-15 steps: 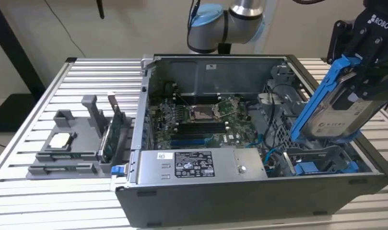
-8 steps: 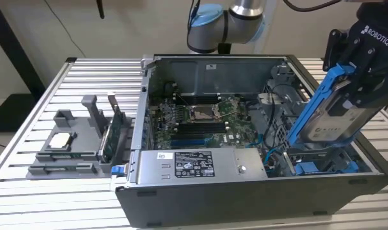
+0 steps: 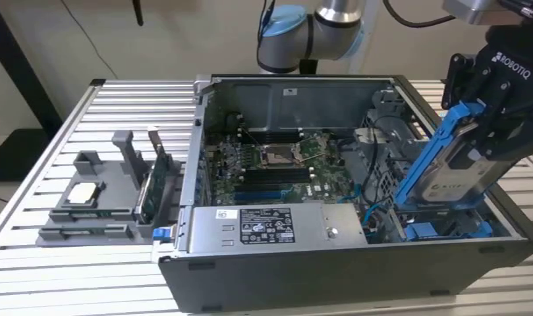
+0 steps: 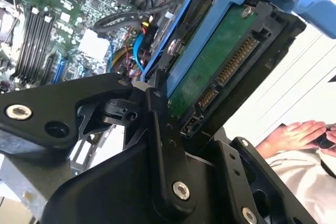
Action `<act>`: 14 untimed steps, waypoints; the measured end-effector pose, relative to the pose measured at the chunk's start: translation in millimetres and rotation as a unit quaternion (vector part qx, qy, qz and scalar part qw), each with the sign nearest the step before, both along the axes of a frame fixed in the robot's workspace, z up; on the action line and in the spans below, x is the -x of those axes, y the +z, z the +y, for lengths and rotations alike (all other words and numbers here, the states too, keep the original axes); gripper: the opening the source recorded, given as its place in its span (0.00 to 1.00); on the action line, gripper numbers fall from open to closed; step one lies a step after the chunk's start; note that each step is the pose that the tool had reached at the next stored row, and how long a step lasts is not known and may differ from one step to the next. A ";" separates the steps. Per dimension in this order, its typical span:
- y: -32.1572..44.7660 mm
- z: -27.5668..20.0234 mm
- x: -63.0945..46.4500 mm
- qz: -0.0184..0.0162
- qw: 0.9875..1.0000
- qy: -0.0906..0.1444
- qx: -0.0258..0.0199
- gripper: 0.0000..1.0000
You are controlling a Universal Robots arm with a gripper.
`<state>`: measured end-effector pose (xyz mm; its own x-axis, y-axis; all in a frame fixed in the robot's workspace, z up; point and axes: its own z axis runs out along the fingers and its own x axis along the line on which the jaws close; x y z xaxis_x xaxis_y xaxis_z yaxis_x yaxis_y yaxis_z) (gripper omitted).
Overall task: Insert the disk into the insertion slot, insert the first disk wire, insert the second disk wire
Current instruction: 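Insert the disk into the insertion slot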
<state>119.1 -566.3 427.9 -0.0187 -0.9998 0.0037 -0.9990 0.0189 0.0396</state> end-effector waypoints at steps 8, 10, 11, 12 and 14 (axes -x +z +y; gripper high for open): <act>-17.3 -8.5 -3.2 0.000 1.000 0.000 0.000 0.33; -21.6 -8.5 -5.7 0.000 1.000 0.000 0.000 0.33; -24.6 -8.6 -5.7 0.000 1.000 0.000 0.000 0.33; -27.8 -8.6 -5.7 0.000 1.000 0.000 0.000 0.33; -35.7 -8.7 -5.8 0.000 1.000 0.000 0.000 0.33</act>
<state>124.9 -575.0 392.2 -0.0187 -0.9998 0.0035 -0.9990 0.0188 0.0398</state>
